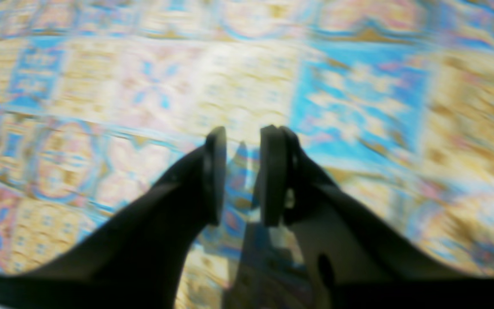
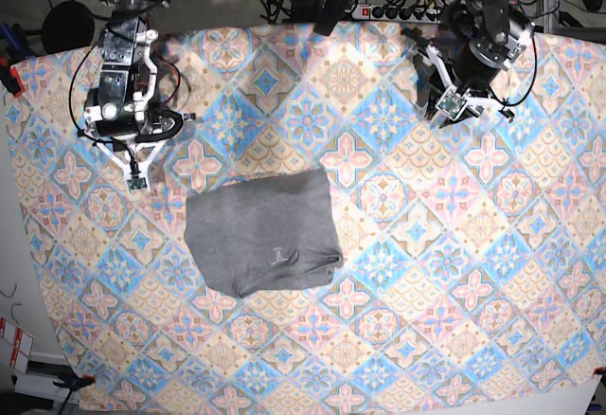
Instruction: Fold the T-shirt properly
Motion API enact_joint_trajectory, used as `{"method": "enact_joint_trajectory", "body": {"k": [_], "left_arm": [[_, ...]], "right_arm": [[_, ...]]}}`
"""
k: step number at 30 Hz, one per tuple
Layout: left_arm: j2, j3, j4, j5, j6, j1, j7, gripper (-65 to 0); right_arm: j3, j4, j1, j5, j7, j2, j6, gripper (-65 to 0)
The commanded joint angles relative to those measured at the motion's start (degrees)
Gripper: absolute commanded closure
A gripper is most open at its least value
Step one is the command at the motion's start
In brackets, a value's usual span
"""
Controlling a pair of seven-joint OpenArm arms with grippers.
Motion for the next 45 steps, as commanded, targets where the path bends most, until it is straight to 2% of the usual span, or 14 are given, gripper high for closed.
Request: {"method": "enact_joint_trajectory", "body": {"k": [1, 9, 15, 20, 25, 29, 37, 41, 45], "left_arm": [[-0.38, -0.21, 1.72, -1.03, 0.75, 1.21, -1.29, -14.1], [0.41, -0.21, 2.51, -5.25, 0.75, 8.33, -1.38, -14.0], [0.67, 0.05, 2.59, -5.42, 0.75, 12.37, -1.46, -14.0], [0.5, 2.78, 2.59, -5.42, 0.75, 16.42, -1.46, -13.9], [0.67, 4.18, 1.63, -4.9, 0.75, 19.32, -1.38, -10.3], [0.85, 3.92, -0.48, -4.9, 0.75, 20.64, -1.2, -10.7], [4.89, 3.39, -3.38, -4.81, 0.75, 24.24, -0.94, -10.7], [7.35, 0.49, -8.83, -4.9, 0.75, 22.57, 2.23, -10.7], [7.71, -2.32, -15.16, -5.25, 0.75, 19.32, 5.74, -10.7]], "right_arm": [[0.54, 1.51, 0.02, 0.21, 0.72, 0.25, -0.03, -3.1], [1.42, 1.86, -5.87, 0.21, 0.81, 0.25, -0.03, -3.1], [4.06, 1.86, -9.74, -0.05, 0.81, -0.01, -0.2, -3.1], [6.26, 2.83, -13.87, 0.03, 0.9, -0.01, -0.2, -3.0], [6.52, 3.7, -18.44, 0.03, 4.41, -0.01, -0.2, -3.0], [6.52, 3.62, -21.08, 0.03, 6.79, -0.01, -0.2, -3.0], [6.61, 3.35, -26.62, 0.03, 12.59, -0.01, -0.2, -3.0], [6.61, 3.26, -27.41, 0.03, 13.38, -0.01, -0.2, -3.0], [6.61, 3.26, -27.41, 0.03, 13.2, -0.01, -0.2, -3.0]]}}
